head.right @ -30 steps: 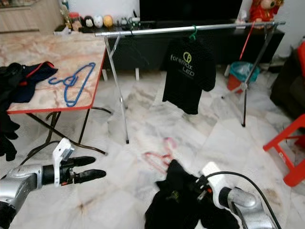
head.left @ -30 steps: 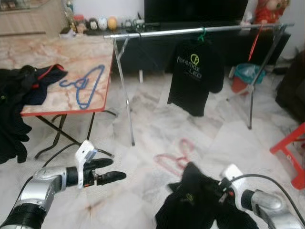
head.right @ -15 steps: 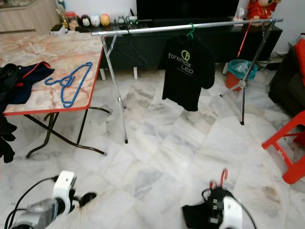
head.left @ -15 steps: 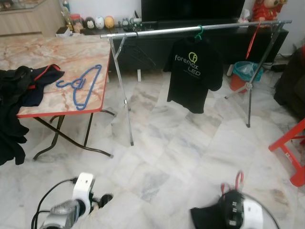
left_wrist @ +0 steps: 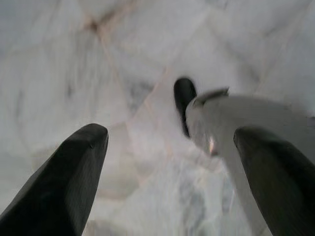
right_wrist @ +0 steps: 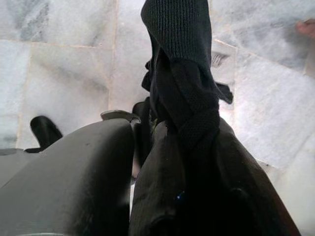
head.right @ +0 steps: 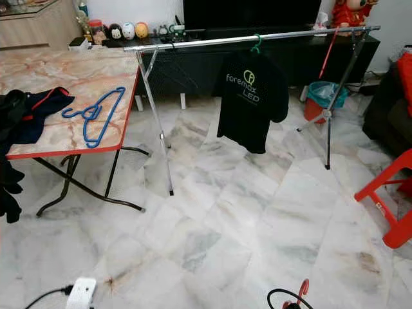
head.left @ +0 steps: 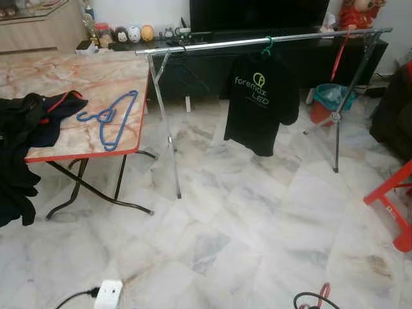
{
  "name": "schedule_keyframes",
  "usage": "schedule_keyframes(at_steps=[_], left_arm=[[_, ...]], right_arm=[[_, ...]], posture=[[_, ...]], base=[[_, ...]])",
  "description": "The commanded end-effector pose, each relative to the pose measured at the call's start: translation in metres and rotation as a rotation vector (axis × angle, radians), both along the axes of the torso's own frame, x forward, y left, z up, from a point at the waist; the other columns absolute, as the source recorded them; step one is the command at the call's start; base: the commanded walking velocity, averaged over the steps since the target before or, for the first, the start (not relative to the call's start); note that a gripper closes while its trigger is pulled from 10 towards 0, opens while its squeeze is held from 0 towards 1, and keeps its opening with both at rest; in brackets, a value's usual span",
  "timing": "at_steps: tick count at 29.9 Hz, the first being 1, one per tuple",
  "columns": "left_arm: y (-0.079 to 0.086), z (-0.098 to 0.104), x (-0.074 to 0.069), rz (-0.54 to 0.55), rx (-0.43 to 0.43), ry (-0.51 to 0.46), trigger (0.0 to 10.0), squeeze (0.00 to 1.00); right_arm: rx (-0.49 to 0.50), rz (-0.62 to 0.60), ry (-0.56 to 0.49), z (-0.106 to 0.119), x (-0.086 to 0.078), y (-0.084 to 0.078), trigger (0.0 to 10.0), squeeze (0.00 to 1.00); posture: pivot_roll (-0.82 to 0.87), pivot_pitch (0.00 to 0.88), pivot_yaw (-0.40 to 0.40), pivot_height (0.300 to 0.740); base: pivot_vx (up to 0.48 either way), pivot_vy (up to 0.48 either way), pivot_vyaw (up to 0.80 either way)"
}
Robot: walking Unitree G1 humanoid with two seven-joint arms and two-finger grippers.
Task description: Hang hanger
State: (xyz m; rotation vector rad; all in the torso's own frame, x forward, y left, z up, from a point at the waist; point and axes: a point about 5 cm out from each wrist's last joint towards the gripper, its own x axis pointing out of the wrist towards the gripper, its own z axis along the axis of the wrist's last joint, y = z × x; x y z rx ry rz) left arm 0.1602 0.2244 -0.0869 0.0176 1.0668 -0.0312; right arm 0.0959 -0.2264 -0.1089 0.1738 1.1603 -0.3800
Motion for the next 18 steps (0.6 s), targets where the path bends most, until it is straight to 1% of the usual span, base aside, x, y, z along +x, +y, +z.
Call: schedule_keyframes(at_steps=[1,4,8,9,11,18], left_arm=[[0.005,-0.001,-0.004,0.014,0.024,0.005,10.0,0.00],[0.005,-0.002,-0.007,0.026,0.028,0.017,10.0,0.00],[-0.002,-0.007,-0.014,0.036,0.024,0.038,10.0,0.00],[-0.006,-0.009,-0.017,0.043,0.018,0.047,10.0,0.00],[-0.008,-0.010,-0.018,0.039,0.020,0.052,10.0,0.00],[-0.012,-0.011,-0.018,0.038,0.022,0.059,10.0,0.00]], right_arm=[[0.015,0.001,-0.017,0.000,0.002,0.001,10.0,0.00],[0.048,0.036,-0.022,0.000,0.001,0.004,10.0,0.00],[0.056,0.138,-0.014,-0.002,-0.001,0.011,10.0,0.00],[0.072,0.130,-0.022,-0.002,-0.001,0.014,10.0,0.00],[0.072,0.139,-0.025,-0.002,0.000,0.015,10.0,0.00],[0.075,0.143,-0.033,-0.002,0.000,0.014,10.0,0.00]], posture=[[0.02,0.000,0.031,0.740],[0.02,0.000,0.030,0.740],[0.02,0.000,0.030,0.740],[0.02,0.000,0.031,0.740],[0.02,0.000,0.032,0.740],[0.01,0.000,0.032,0.740]], base=[[0.000,0.000,0.00],[0.000,0.000,0.00],[0.000,0.000,0.00],[0.000,0.000,0.00],[0.000,0.000,0.00],[0.000,0.000,0.00]])
